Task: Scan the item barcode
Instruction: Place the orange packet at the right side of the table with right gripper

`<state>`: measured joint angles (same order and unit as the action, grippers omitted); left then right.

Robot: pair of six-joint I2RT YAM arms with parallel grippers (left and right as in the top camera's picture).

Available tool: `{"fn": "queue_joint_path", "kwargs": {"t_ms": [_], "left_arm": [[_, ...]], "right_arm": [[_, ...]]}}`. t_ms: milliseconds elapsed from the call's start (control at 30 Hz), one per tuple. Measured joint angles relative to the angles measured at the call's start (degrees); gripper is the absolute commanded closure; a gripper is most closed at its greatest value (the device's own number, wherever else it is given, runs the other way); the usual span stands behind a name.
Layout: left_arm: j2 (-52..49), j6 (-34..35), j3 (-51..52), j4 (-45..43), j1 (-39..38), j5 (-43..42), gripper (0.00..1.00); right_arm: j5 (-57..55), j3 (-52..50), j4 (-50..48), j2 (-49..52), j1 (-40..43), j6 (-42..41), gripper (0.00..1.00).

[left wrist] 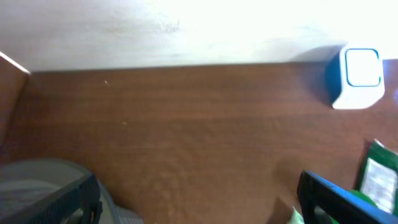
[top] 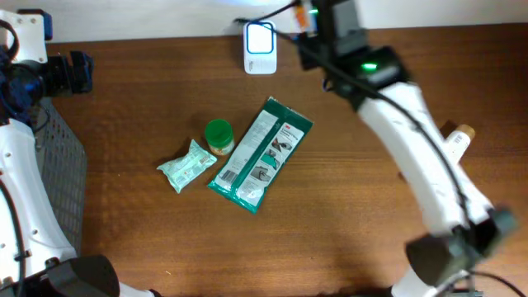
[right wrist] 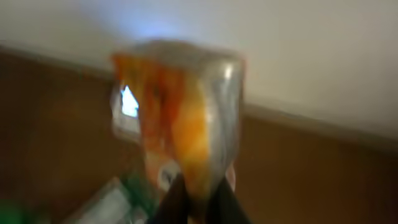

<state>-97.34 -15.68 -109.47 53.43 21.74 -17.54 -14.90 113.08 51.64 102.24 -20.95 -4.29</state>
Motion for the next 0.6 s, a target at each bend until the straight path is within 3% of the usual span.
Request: {"fn": "queue_joint_path", "kwargs": {"t_ms": [67, 167, 267, 300, 400, 433, 467, 567, 600], "left_arm": [[0.0, 0.0, 0.0, -0.1, 0.0, 0.0, 0.01], [0.0, 0.0, 0.0, -0.1, 0.0, 0.0, 0.01], [0.0, 0.0, 0.0, -0.1, 0.0, 0.0, 0.01], [0.0, 0.0, 0.0, -0.1, 0.0, 0.0, 0.01], [0.0, 0.0, 0.0, -0.2, 0.0, 0.0, 0.01], [0.0, 0.0, 0.0, -0.1, 0.0, 0.0, 0.01], [0.0, 0.0, 0.0, -0.1, 0.0, 0.0, 0.01], [0.0, 0.0, 0.0, 0.6, 0.0, 0.0, 0.01], [0.0, 0.4, 0.0, 1.6, 0.0, -0.3, 0.01]], "right_arm": [[1.6, -0.4, 15.8, -5.0, 6.5, -9.2, 0.96], [7.0, -4.8, 26.4, -4.9, 20.5, -16.6, 0.96], [14.0, -22.1, 15.6, -3.6, 33.8, -18.2, 0.96], [17.1, -29.1, 5.8, -3.8, 37.1, -18.2, 0.89], [21.5, -40.8, -5.0, -3.5, 41.1, -17.9, 0.61], [22.1, -41.5, -5.4, -3.5, 41.1, -16.9, 0.49], [22.6, -41.6, -4.5, -3.5, 41.1, -16.2, 0.46], [28.9, -36.3, 7.7, -3.3, 40.6, -10.3, 0.46], [33.6, -31.5, 10.7, -3.6, 39.0, -7.1, 0.51]]}}
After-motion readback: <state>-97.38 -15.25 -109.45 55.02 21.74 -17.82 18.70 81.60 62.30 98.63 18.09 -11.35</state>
